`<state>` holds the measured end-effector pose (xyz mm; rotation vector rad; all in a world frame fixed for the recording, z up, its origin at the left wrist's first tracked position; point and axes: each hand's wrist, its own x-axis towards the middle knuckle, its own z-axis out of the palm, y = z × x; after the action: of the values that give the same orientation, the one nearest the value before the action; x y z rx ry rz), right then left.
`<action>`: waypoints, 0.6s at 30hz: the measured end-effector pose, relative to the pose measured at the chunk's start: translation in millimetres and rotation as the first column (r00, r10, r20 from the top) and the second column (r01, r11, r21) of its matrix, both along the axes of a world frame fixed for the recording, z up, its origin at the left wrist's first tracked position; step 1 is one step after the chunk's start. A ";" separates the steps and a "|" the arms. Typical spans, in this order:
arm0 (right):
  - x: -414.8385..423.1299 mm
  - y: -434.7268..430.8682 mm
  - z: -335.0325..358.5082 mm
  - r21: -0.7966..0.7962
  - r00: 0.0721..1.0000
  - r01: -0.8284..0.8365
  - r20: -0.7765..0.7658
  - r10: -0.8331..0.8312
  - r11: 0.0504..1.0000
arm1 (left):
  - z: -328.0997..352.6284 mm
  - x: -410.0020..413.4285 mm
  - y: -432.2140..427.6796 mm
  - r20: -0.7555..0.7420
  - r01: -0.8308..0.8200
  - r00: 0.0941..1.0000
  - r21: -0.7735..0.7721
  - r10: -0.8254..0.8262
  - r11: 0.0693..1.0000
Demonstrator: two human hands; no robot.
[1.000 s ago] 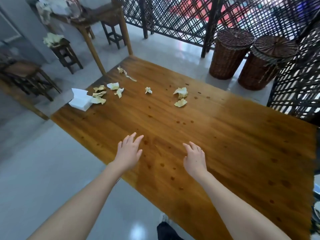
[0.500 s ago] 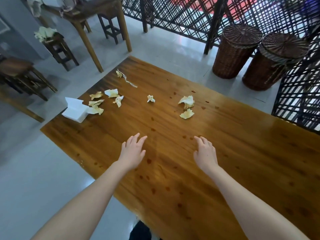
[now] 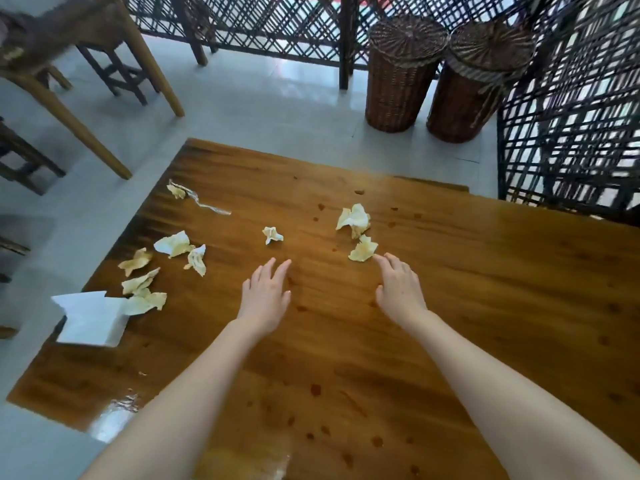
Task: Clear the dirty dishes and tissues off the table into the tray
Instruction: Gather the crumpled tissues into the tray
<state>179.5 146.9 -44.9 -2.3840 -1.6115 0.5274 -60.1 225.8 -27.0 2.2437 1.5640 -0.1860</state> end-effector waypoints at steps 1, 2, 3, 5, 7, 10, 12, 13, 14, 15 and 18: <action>-1.7 11.4 -0.9 -0.004 1.000 -0.002 0.007 0.002 1.000 | -1.7 -1.8 10.4 0.004 0.006 1.000 0.000 -0.006 1.000; -3.0 22.8 -2.0 -0.006 1.000 -0.005 0.011 0.005 1.000 | -3.6 -3.8 20.3 0.004 0.014 1.000 -0.004 -0.014 1.000; -4.0 34.4 -2.6 -0.009 1.000 -0.009 0.014 0.009 1.000 | -5.6 -5.8 29.6 0.002 0.023 1.000 -0.010 -0.023 1.000; -5.2 58.5 -3.7 -0.004 1.000 -0.017 0.018 0.017 1.000 | -10.2 -10.4 47.4 0.001 0.043 0.999 -0.016 -0.043 0.999; -4.9 80.8 -5.1 0.001 0.999 -0.024 0.026 0.024 1.000 | -16.0 -14.2 64.9 0.006 0.058 0.998 -0.009 -0.058 0.998; -4.2 109.7 -8.5 -0.099 0.998 -0.045 0.030 0.049 0.994 | -23.1 -18.0 88.4 0.016 0.066 0.998 0.000 -0.066 0.998; -5.0 123.9 -12.0 -0.190 0.998 -0.063 0.002 0.064 0.980 | -27.6 -18.1 102.1 0.027 0.077 0.997 -0.010 -0.076 0.997; -5.4 129.2 -14.3 -0.223 0.997 -0.071 -0.016 0.069 0.972 | -29.9 -17.4 108.4 0.033 0.085 0.996 -0.015 -0.085 0.996; -5.6 133.1 -17.0 -0.250 0.997 -0.076 -0.030 0.071 0.965 | -32.1 -16.4 114.0 0.039 0.097 0.995 -0.017 -0.096 0.995; -5.9 135.6 -19.9 -0.276 0.997 -0.077 -0.041 0.069 0.958 | -34.5 -15.1 118.9 0.044 0.110 0.993 -0.018 -0.109 0.994; -7.6 136.7 -29.2 -0.347 0.998 -0.052 -0.054 0.036 0.936 | -40.9 -10.5 130.0 0.056 0.149 0.987 -0.019 -0.148 0.989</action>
<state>171.9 283.6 -74.1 -2.5585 -1.6723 0.9421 -70.6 355.8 -67.9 2.3281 1.3613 -0.1814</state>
